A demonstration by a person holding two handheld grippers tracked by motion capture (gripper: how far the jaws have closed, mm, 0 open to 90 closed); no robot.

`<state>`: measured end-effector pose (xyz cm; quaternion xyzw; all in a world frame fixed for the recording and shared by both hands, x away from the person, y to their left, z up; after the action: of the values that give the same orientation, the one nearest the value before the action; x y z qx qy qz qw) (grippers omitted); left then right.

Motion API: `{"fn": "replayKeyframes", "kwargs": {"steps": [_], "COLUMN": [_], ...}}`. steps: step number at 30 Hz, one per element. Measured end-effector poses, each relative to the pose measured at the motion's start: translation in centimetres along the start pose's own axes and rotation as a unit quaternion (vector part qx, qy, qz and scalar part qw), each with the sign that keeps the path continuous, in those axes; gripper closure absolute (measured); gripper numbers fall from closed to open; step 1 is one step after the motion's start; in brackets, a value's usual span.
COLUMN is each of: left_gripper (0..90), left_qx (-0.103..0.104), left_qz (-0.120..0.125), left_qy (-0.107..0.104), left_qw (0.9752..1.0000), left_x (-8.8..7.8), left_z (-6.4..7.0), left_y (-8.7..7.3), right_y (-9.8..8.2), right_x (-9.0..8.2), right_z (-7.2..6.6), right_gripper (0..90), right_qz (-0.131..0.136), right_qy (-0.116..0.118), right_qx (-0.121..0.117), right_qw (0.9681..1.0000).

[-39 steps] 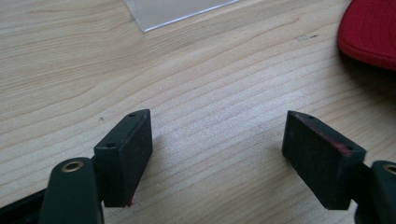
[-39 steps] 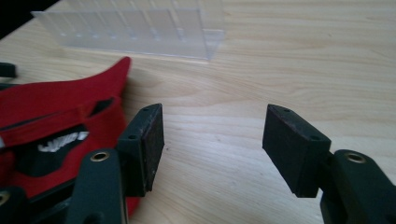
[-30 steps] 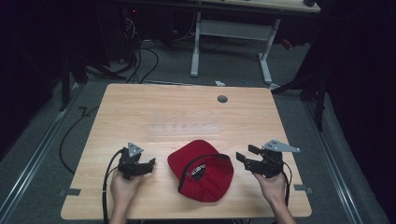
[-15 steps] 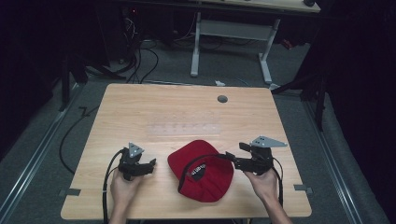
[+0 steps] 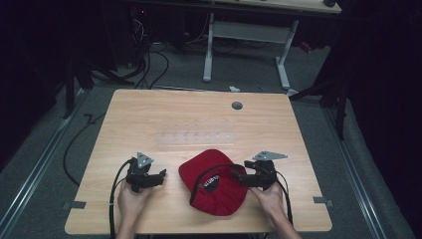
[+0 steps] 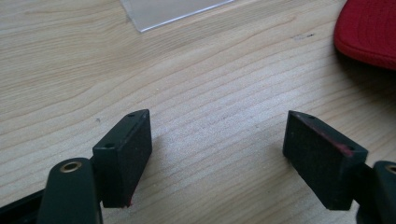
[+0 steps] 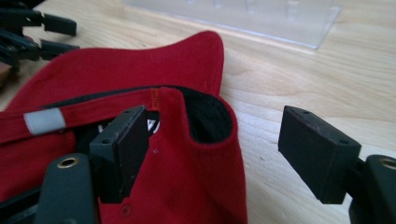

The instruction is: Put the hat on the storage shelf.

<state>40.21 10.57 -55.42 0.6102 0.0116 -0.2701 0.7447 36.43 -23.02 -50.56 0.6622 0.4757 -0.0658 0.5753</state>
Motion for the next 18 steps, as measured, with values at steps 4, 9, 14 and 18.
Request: {"fn": "replayKeyframes", "kwargs": {"steps": [4,9,14,18], "left_gripper": [23.9,23.9,23.9,23.9], "left_qx": [0.001,0.002,0.002,0.003], "left_qz": [0.0,-0.001,-0.001,-0.001], "left_qy": [-0.001,-0.001,0.0,0.0], "left_qw": [1.0,1.0,1.0,1.0], "left_x": [0.0,0.0,0.1,0.1], "left_z": [0.0,0.0,0.0,0.0], "left_y": [0.0,0.0,0.0,0.0], "right_y": [-0.1,-0.5,-1.0,-1.3], "right_x": [1.3,2.4,2.8,3.0], "right_z": [0.2,0.5,1.1,0.9], "right_gripper": [27.4,39.2,48.3,58.1], "right_qz": [-0.011,-0.022,-0.029,-0.026], "right_qy": [0.006,0.01,0.018,0.02], "right_qx": [0.0,-0.016,-0.023,-0.025], "right_qw": [0.9999,0.9996,0.9991,0.9991]}}
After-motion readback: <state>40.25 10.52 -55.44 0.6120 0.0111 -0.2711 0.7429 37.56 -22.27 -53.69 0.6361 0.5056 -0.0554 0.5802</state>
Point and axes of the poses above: each handheld gripper's, and its own axes: x roughly forward along the jaws, y roughly out of its top, z roughly to its right, the point moved 2 cm from there along x, roughly forward along the jaws, and after that the axes turned 9 degrees about x, right-handed, at the moved point
